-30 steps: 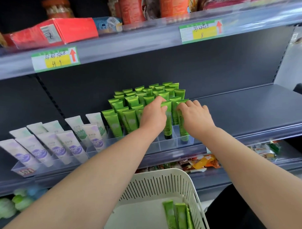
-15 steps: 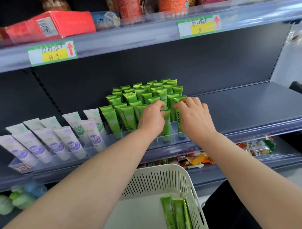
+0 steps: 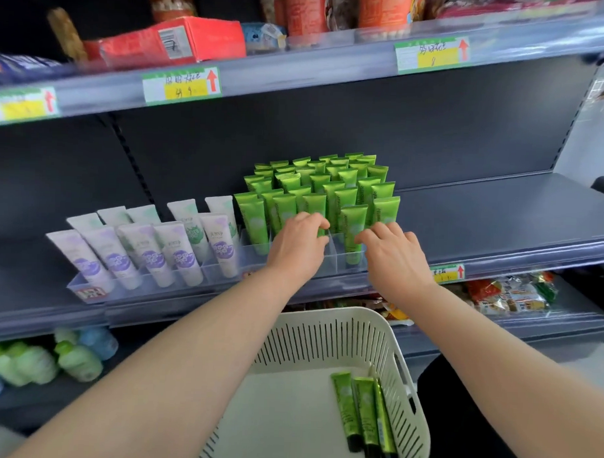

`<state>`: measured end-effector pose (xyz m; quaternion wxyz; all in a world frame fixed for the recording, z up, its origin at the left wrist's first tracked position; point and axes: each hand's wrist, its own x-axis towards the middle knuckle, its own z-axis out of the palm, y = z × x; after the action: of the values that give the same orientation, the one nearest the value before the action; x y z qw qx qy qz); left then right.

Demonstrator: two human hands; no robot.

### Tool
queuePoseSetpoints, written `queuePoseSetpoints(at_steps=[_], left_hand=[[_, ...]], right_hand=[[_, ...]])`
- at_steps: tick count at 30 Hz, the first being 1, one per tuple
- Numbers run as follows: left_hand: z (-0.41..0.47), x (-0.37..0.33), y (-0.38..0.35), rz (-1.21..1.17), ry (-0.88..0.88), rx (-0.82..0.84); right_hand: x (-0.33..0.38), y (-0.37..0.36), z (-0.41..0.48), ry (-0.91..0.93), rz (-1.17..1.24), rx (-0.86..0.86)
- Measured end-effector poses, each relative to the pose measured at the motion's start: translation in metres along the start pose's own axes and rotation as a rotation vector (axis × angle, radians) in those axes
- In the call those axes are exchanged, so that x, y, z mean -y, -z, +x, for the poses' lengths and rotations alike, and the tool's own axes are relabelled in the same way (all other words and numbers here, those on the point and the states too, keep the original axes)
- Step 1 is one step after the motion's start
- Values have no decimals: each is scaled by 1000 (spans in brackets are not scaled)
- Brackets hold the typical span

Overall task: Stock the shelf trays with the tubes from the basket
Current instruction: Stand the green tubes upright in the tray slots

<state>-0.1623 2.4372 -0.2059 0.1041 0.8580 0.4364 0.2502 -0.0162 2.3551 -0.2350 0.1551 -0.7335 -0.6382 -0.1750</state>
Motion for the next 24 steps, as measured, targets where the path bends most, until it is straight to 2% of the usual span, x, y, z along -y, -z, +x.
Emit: queuePoseSetpoints(at_steps=[5, 11, 21, 24], left_hand=[[-37, 38, -4, 238, -110, 132], [-90, 83, -32, 229, -32, 246], [-154, 128, -116, 158, 122, 537], [-166, 136, -135, 124, 142, 618]], right_hand=[[22, -20, -25, 42, -8, 127], [46, -61, -58, 66, 49, 297], [56, -143, -115, -66, 79, 878], [58, -162, -128, -17, 11, 1073]])
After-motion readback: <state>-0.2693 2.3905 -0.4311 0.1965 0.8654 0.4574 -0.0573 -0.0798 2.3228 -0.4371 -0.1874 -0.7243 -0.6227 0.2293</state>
